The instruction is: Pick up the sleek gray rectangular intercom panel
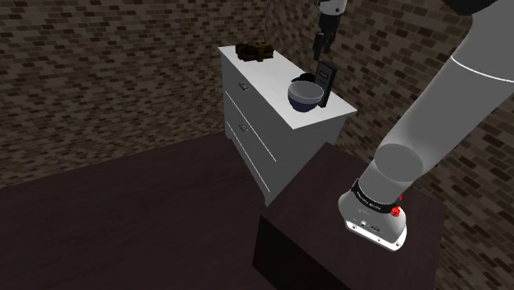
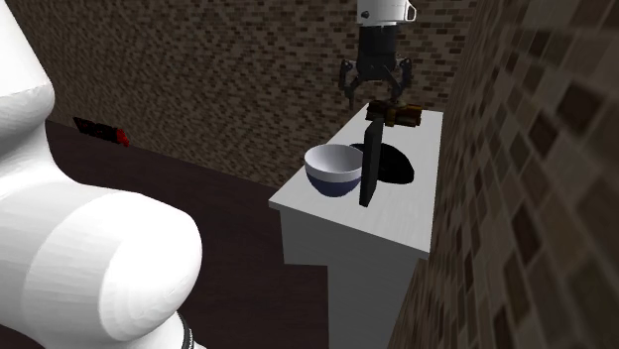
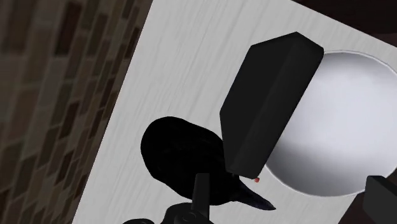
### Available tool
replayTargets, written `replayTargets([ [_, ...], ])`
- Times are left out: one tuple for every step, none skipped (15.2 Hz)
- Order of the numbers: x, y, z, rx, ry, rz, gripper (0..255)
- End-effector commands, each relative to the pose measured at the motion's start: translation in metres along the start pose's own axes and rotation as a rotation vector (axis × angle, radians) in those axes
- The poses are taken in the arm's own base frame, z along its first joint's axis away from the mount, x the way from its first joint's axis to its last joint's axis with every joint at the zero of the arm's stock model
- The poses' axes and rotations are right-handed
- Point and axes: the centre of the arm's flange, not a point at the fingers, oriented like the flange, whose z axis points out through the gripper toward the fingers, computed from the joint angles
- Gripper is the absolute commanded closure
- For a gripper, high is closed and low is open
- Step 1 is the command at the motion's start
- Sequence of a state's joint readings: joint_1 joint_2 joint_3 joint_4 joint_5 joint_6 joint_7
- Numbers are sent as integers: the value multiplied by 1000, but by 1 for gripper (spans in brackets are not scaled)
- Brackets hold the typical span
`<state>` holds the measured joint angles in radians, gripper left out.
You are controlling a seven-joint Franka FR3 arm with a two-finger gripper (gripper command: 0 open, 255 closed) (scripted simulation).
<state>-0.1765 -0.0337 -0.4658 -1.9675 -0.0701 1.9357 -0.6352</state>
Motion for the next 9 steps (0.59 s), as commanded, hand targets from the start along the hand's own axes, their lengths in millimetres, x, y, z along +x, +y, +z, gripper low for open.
replayTargets([
  [5,21,10,3,0,6,0],
  [6,20,15,3,0,6,0],
  [6,20,20,3,0,6,0],
  [6,20,26,3,0,6,0],
  [6,20,31,3,0,6,0],
  [6,20,36,3,0,6,0],
  [6,19,41,3,0,6,0],
  [7,19,47,3,0,6,0],
  [7,19,50,3,0,6,0],
])
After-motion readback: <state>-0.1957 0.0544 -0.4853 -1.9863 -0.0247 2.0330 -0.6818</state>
